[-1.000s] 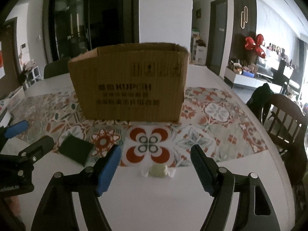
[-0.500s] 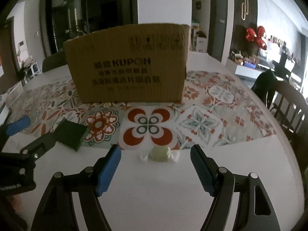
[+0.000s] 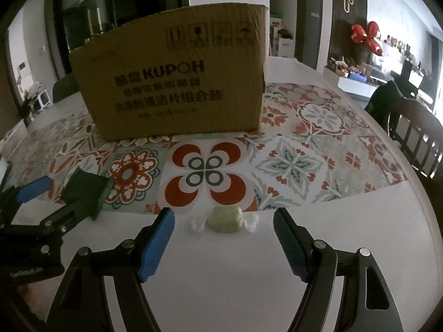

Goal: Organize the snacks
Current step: 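Grasp the dark green pouch with the left tool while the right tool grasps the pale green candy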

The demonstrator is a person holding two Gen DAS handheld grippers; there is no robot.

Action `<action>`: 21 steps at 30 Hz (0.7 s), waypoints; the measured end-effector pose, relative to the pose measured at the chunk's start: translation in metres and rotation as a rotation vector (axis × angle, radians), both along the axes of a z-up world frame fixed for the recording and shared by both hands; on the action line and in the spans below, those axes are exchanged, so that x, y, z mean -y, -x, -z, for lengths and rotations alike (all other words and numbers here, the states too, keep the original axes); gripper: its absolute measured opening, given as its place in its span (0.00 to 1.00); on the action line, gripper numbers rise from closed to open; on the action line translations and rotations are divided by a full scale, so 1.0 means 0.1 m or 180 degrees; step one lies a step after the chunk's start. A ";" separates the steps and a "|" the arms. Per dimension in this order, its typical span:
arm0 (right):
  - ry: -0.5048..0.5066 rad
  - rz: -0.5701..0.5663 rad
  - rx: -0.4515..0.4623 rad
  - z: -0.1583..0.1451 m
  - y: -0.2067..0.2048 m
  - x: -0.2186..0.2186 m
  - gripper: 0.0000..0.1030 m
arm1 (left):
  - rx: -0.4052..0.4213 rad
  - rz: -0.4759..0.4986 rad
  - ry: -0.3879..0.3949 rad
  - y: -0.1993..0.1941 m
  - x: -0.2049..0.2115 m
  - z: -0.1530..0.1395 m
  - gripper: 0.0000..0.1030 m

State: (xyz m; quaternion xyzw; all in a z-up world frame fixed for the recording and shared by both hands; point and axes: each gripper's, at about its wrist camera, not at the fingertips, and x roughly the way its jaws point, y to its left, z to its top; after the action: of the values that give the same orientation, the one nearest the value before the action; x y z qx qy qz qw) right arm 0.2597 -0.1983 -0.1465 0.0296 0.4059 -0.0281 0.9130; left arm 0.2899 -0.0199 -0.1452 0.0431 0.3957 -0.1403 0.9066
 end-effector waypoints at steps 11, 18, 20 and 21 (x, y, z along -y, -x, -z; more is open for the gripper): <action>0.0041 0.0102 -0.0152 0.07 -0.11 0.00 0.65 | -0.0360 -0.0027 -0.0018 -0.25 0.03 0.17 1.00; 0.0122 0.0111 -0.0144 0.06 -0.13 -0.04 0.48 | -0.0352 -0.0098 -0.0041 -0.27 0.00 0.17 0.95; 0.0119 0.0104 -0.0140 0.05 -0.13 -0.04 0.46 | -0.0306 -0.0107 -0.0043 -0.25 -0.01 0.15 0.85; 0.0119 0.0102 -0.0138 0.05 -0.12 -0.04 0.44 | -0.0291 -0.0107 -0.0040 -0.24 -0.01 0.14 0.84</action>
State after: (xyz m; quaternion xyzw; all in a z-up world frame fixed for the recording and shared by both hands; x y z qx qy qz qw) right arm 0.2721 -0.1942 -0.1519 0.0184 0.4244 -0.0511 0.9039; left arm 0.3141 -0.0187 -0.1593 0.0357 0.4382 -0.1244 0.8895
